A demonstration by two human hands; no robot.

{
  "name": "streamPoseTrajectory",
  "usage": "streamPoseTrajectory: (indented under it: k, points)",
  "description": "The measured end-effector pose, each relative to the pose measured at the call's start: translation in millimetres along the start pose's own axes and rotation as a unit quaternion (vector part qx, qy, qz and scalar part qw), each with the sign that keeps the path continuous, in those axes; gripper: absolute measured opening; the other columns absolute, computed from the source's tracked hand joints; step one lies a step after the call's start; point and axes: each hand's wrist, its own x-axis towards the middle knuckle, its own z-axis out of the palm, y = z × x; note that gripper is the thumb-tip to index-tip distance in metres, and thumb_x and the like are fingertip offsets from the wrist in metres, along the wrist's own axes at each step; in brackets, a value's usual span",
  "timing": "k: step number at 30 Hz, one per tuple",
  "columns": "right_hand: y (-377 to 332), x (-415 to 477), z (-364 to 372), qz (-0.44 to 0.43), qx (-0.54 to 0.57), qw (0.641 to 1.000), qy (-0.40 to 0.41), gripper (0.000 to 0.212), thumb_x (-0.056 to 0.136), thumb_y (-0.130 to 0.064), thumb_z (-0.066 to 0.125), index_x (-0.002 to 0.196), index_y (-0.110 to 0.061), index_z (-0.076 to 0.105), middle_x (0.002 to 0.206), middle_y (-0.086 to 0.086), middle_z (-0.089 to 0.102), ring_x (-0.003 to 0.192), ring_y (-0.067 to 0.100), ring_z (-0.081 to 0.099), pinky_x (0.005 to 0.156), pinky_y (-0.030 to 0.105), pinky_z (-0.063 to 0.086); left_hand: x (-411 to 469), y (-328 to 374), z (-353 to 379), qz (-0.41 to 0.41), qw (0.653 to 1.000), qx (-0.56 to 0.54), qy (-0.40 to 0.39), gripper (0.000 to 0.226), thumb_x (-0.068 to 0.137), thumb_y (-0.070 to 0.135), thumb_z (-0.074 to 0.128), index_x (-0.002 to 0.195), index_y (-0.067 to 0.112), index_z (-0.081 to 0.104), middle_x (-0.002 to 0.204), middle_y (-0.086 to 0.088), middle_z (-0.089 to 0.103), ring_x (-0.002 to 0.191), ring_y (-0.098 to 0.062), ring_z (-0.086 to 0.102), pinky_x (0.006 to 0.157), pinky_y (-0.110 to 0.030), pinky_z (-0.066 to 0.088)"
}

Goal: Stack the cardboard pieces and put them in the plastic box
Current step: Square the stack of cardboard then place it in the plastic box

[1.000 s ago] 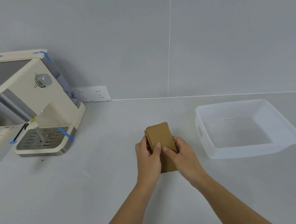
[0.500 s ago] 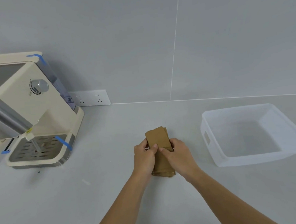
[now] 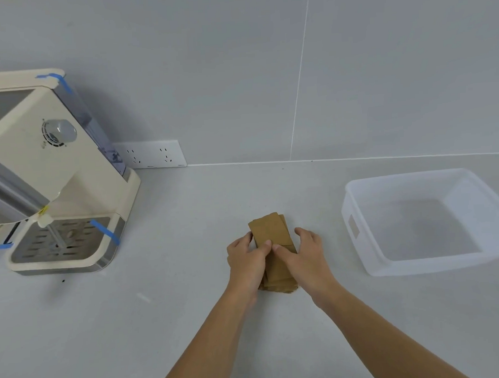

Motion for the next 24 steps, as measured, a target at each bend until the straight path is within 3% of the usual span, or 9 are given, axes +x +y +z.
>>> streamPoseTrajectory:
  k: [3,6,8,13,17,19,21,24]
  points:
    - [-1,0,-3,0.05,0.068,0.996,-0.038,0.078,0.085,-0.038,0.06,0.145,-0.019,0.014,0.15,0.003,0.023,0.133,0.025,0.032,0.1,0.035,0.035,-7,7,-2,-0.031,0.999,0.016,0.004,0.079,0.066,0.065,0.055,0.132,0.024,0.048,0.139,0.002,0.044,0.126,-0.022,0.044,0.101,-0.042,0.043]
    - [-1,3,-5,0.105,0.095,0.988,-0.061,0.076,0.085,-0.041,0.058,0.143,-0.017,0.016,0.143,0.006,0.032,0.121,0.024,0.04,0.087,0.031,0.033,-8,10,-3,-0.068,0.997,0.022,-0.016,0.068,0.085,0.057,0.048,0.138,0.015,0.041,0.137,-0.003,0.047,0.12,-0.021,0.047,0.087,-0.033,0.04]
    - [-1,5,-5,0.138,0.104,0.983,-0.069,0.071,0.084,-0.042,0.059,0.138,-0.011,0.024,0.132,0.007,0.039,0.106,0.021,0.043,0.082,0.031,0.035,-6,10,-3,-0.085,0.996,0.033,-0.018,0.061,0.089,0.052,0.047,0.133,0.01,0.046,0.126,-0.005,0.054,0.108,-0.022,0.053,0.08,-0.031,0.04]
    - [-6,10,-3,0.175,0.136,0.971,-0.09,0.056,0.082,-0.036,0.063,0.125,-0.008,0.04,0.117,0.008,0.055,0.099,0.022,0.054,0.064,0.027,0.044,-6,22,-1,-0.103,0.992,0.046,-0.052,0.039,0.09,0.047,0.05,0.107,0.013,0.055,0.092,-0.001,0.061,0.081,-0.016,0.058,0.066,-0.028,0.045]
    - [-6,17,-2,0.191,0.165,0.962,-0.106,0.048,0.075,-0.031,0.067,0.116,-0.01,0.055,0.109,0.012,0.064,0.096,0.028,0.062,0.072,0.036,0.053,-7,32,-1,-0.146,0.986,-0.004,-0.079,0.029,0.088,0.043,0.056,0.096,0.015,0.054,0.086,-0.002,0.061,0.075,-0.016,0.058,0.06,-0.032,0.048]
    - [-7,18,-3,0.193,0.168,0.961,-0.107,0.047,0.071,-0.03,0.07,0.111,-0.01,0.058,0.106,0.014,0.066,0.093,0.029,0.064,0.07,0.037,0.054,-5,35,-2,-0.159,0.983,-0.019,-0.094,0.027,0.087,0.041,0.06,0.091,0.014,0.057,0.087,-0.004,0.063,0.076,-0.019,0.06,0.063,-0.036,0.052]
    - [-9,19,-4,0.191,0.164,0.962,-0.107,0.05,0.065,-0.029,0.073,0.109,-0.009,0.06,0.105,0.014,0.067,0.091,0.029,0.066,0.069,0.036,0.055,-5,35,-3,-0.173,0.978,-0.046,-0.11,0.026,0.085,0.04,0.063,0.088,0.014,0.061,0.089,-0.007,0.066,0.081,-0.023,0.064,0.077,-0.043,0.056]
    - [-9,20,-4,0.199,0.158,0.959,-0.124,0.062,0.053,-0.034,0.078,0.107,-0.009,0.062,0.105,0.014,0.068,0.09,0.029,0.067,0.074,0.039,0.058,-2,32,-5,-0.188,0.97,-0.089,-0.129,0.025,0.083,0.036,0.066,0.091,0.013,0.063,0.093,-0.011,0.068,0.089,-0.029,0.066,0.087,-0.051,0.053]
